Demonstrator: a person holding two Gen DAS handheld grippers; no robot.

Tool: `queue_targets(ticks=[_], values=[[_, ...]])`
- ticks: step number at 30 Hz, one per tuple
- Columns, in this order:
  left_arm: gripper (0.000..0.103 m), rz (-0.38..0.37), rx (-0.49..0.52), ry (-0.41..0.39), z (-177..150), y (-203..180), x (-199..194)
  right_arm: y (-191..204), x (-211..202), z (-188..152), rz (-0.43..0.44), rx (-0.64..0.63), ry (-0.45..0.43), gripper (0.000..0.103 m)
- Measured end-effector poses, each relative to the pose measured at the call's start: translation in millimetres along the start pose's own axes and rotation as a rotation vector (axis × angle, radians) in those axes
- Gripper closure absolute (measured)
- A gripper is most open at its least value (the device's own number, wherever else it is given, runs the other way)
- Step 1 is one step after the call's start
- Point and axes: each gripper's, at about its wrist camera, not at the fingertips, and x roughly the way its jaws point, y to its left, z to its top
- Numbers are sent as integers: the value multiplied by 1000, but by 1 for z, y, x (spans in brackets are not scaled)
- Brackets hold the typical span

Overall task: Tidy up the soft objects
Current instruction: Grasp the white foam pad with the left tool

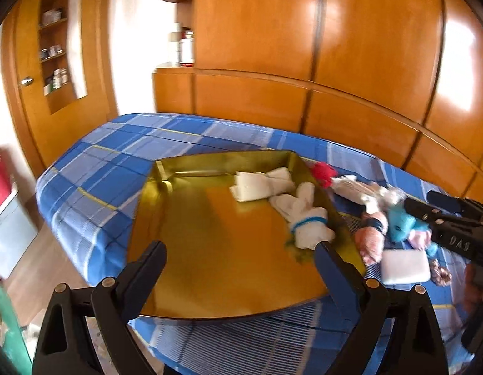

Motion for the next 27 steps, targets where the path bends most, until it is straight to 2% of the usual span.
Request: queue_targets(ticks=[3, 8, 12, 17, 21, 27], values=[[7, -62, 56, 19, 0, -20, 1, -40, -13, -11, -60, 72, -4, 39], [7, -184, 218, 21, -2, -68, -3, -106, -23, -38, -165, 192, 26, 39], [7, -276, 355, 7, -4, -109, -6, -139, -27, -59, -224, 235, 51, 39], [7, -431, 633, -16, -16, -175, -6, -171, -28, -83, -226, 310, 58, 38], [7, -493, 787, 73, -28, -219, 21, -193, -30, -94, -189, 405, 48, 38], [4, -500, 875, 227, -38, -249, 72, -209, -35, -95, -138, 505, 22, 35]])
